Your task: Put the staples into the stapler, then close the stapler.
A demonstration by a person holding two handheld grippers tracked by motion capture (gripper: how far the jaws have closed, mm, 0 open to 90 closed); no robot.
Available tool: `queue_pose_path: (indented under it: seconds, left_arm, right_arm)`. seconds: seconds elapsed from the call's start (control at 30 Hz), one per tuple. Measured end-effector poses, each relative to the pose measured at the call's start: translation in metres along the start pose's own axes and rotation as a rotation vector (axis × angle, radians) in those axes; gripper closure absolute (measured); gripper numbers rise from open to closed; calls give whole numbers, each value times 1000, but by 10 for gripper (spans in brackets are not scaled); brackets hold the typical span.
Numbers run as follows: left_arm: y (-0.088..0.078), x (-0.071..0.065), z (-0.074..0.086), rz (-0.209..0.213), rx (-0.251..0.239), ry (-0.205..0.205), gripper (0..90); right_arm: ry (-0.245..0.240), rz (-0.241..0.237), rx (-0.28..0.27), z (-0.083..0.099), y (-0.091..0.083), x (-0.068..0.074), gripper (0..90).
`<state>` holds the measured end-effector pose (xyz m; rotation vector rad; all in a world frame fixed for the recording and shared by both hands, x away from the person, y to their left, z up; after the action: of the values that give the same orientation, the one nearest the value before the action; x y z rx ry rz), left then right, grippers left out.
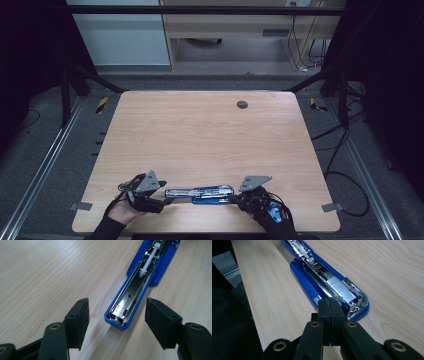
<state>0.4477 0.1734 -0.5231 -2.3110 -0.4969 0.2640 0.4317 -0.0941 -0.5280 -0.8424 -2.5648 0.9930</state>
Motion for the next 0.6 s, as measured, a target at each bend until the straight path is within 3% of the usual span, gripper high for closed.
queue_pose_path:
  seconds: [0.2,0.6]
  left_arm:
    - [8,-1,1,25,42,22,374]
    - [19,-2,-4,75,59,33,445]
  right_arm:
    - [0,4,5,0,2,0,896]
    - [0,9,17,2,5,-2,895]
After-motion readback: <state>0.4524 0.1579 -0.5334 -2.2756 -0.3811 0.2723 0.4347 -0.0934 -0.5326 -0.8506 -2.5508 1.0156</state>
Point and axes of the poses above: each handheld gripper's, and its own axes: y roughly forward along the jaws, z roughly out of its underside, x roughly to its left, the point moved 7 cm from there along y, roughly forward along the jaws, and after that the axes turned 7 degrees about z, right-handed, at the moved point
